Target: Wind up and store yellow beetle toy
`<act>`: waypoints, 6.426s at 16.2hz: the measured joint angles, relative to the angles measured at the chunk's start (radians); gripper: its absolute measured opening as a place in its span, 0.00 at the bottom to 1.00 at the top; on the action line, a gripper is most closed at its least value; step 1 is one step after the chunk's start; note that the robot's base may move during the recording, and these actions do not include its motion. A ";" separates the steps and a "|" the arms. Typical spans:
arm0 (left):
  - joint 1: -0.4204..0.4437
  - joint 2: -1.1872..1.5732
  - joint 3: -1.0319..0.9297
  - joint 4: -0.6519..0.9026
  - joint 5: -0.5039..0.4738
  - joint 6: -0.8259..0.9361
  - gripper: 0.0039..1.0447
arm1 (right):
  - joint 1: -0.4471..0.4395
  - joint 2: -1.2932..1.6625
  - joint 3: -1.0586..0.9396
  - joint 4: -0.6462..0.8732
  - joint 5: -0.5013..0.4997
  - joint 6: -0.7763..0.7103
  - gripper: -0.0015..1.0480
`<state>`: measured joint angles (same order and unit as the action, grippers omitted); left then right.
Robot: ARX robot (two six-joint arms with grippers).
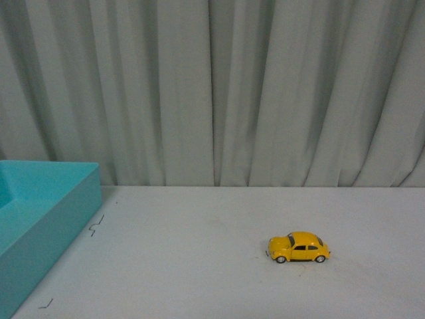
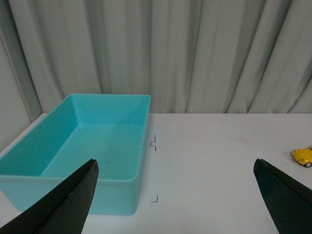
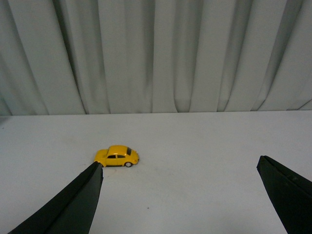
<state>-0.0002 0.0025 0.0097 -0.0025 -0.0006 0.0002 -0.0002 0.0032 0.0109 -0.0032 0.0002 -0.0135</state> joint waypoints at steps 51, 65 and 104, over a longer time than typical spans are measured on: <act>0.000 0.000 0.000 -0.001 0.000 0.000 0.94 | -0.012 2.433 1.612 -0.675 -0.777 -1.712 0.94; 0.000 0.000 0.000 -0.001 0.000 0.000 0.94 | 0.009 2.414 1.602 -0.660 -0.756 -1.521 0.39; 0.000 0.000 0.000 0.000 0.000 0.000 0.94 | -0.354 2.370 1.286 -0.655 -0.834 -1.769 0.94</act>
<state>-0.0002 0.0025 0.0097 -0.0029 -0.0002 0.0002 -0.3546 2.3730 1.2972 -0.6579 -0.8333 -1.7824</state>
